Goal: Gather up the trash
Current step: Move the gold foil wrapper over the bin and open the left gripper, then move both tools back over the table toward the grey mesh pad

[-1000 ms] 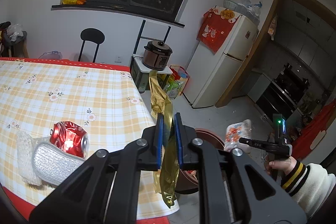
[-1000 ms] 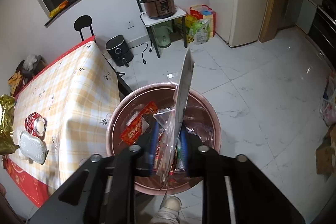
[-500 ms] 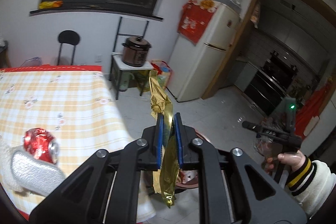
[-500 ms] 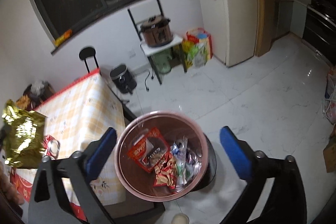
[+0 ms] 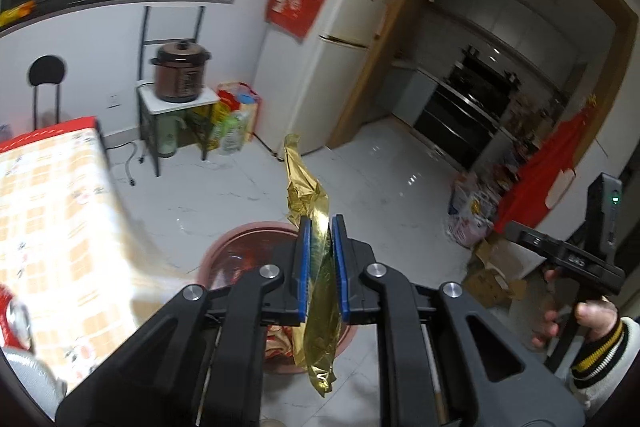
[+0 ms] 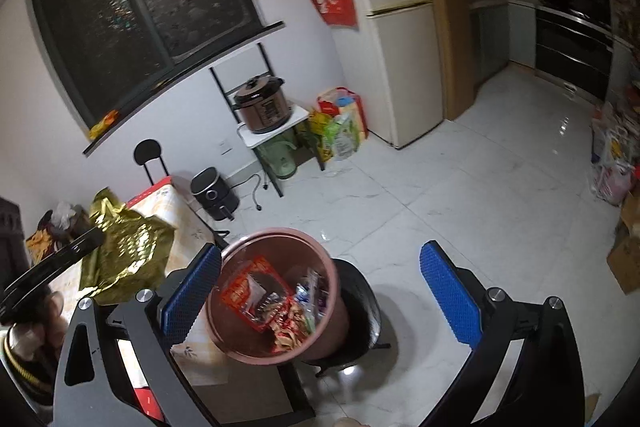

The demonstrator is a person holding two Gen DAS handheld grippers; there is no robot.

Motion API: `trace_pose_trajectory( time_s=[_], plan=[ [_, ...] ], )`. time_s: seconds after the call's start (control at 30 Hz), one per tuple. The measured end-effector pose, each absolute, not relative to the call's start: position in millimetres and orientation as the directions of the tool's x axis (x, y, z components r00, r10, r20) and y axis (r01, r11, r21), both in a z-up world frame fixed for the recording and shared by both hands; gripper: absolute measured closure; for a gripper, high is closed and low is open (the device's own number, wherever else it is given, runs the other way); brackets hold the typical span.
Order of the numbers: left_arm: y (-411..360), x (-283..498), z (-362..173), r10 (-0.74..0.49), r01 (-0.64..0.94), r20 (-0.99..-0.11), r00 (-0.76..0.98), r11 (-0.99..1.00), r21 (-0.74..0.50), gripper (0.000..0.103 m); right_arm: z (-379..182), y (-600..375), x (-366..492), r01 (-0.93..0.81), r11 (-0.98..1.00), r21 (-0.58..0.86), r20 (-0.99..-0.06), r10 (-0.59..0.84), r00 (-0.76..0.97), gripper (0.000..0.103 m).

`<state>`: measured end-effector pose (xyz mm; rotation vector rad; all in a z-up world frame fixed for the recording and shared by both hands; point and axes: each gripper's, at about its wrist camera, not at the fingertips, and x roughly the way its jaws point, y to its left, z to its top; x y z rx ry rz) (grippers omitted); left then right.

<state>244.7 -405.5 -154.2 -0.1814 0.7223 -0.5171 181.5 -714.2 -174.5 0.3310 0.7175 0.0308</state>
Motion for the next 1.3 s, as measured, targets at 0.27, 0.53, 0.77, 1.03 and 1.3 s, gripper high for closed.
trace_pose_trajectory(
  time_s=[0.27,0.53,0.77,1.03,1.3],
  plan=[
    [-442.2,271.5,-164.0,-0.519,0.433,-0.583,0.625,0.852,-0.294,0.054,-183.8,-737.4,162.7,0.16,0.932,0.326,-0.65,0.098,0.753,0.005],
    [-410.4,248.9,-142.0,-0.493,0.405,-0.549,0.675,0.87,-0.282,0.01,-175.7,-734.2,164.4,0.147,0.928,0.342,-0.618,0.104,0.78,0.005],
    [-352.2,210.0,-113.6,-0.365,0.293,-0.524,0.769,0.931,-0.218,0.006,-161.1,-707.5,178.1,0.079,0.937,0.339,-0.573,0.139,0.807,0.005],
    [-248.9,143.4,-95.4,-0.091,0.015,-0.509,0.856,0.988,-0.152,0.006,-148.2,-645.2,202.0,-0.044,0.939,0.341,-0.535,0.232,0.812,0.005],
    [-136.3,54.8,-92.5,0.162,-0.259,-0.483,0.861,0.955,-0.141,0.006,-133.1,-559.9,220.0,-0.187,0.93,0.315,-0.512,0.333,0.792,0.005]
  ],
)
